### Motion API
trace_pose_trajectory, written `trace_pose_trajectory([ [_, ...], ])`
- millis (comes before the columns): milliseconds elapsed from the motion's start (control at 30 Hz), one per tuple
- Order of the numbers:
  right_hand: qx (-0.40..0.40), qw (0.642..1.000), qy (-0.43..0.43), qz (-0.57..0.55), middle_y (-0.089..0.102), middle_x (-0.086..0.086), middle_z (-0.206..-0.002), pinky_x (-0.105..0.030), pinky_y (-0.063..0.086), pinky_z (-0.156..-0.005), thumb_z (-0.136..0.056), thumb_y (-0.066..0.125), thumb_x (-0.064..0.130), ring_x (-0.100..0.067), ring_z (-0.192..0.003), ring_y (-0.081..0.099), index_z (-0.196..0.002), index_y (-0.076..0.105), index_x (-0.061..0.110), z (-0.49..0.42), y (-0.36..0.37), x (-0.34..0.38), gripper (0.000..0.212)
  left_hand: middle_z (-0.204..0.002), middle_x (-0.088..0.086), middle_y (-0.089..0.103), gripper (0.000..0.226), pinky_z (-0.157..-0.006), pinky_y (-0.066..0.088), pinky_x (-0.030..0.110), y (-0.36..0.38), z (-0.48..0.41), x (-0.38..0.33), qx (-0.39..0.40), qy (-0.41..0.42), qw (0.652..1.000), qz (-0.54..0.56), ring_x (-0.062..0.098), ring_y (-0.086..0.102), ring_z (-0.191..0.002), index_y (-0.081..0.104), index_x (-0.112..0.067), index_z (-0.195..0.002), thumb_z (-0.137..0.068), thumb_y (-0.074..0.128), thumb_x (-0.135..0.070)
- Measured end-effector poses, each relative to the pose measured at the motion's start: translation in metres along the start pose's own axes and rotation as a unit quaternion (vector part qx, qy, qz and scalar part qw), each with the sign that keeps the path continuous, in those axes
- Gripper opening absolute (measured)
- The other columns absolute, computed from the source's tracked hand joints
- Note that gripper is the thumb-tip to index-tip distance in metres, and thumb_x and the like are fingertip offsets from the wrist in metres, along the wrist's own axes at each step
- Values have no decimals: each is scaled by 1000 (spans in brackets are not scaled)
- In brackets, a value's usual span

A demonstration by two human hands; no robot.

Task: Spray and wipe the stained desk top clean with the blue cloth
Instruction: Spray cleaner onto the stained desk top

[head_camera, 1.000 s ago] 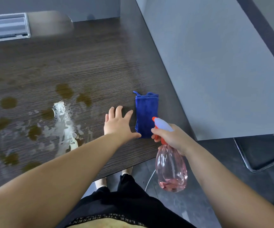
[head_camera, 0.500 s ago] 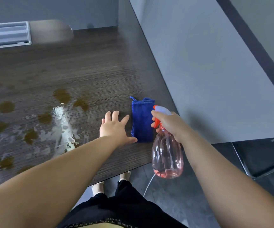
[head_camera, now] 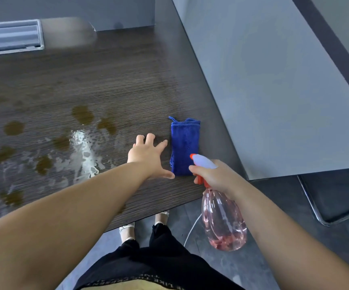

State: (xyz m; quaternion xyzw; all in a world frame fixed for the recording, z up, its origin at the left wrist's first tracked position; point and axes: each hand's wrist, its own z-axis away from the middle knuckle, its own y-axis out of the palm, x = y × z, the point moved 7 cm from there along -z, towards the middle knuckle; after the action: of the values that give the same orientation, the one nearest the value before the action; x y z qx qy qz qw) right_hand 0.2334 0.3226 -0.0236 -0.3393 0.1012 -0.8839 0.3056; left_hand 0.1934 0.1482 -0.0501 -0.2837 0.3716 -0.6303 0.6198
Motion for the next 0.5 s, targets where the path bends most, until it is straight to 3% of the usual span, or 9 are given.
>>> trace_pose_trajectory([
  [233, 18, 999, 14, -32, 66, 0, -80, -24, 46, -64, -86, 60, 43, -10, -60, 52, -110, 63, 21, 14, 21, -9, 33, -149, 6, 13, 102, -102, 38, 41, 2, -1, -6, -4, 8, 999, -51, 32, 17, -134, 7, -32, -149, -70, 51, -78],
  [367, 12, 999, 23, -25, 64, -1, -81, -22, 44, -64, -88, 59, 42, -10, -61, 50, -112, 61, 10, 19, 19, -18, 40, -148, 7, 14, 102, -103, 36, 42, 2, -3, -7, -4, 14, 998, -54, 33, 19, -133, 8, -31, -149, -70, 52, -78],
  [433, 10, 999, 25, -28, 64, -1, -82, -24, 45, -68, -88, 59, 42, -8, -63, 51, -110, 62, 18, 21, 15, -22, 33, -149, 8, 13, 102, -103, 35, 43, 2, -2, -7, -3, 15, 998, -60, 33, 18, -133, 7, -31, -149, -70, 51, -78],
  [500, 5, 999, 26, -32, 66, 1, -83, -24, 46, -70, -87, 59, 43, -7, -66, 54, -109, 58, 36, 19, 9, -24, 23, -150, 8, 12, 102, -103, 36, 42, 1, -2, -7, -2, 19, 998, -59, 34, 18, -133, 7, -31, -150, -71, 49, -79],
])
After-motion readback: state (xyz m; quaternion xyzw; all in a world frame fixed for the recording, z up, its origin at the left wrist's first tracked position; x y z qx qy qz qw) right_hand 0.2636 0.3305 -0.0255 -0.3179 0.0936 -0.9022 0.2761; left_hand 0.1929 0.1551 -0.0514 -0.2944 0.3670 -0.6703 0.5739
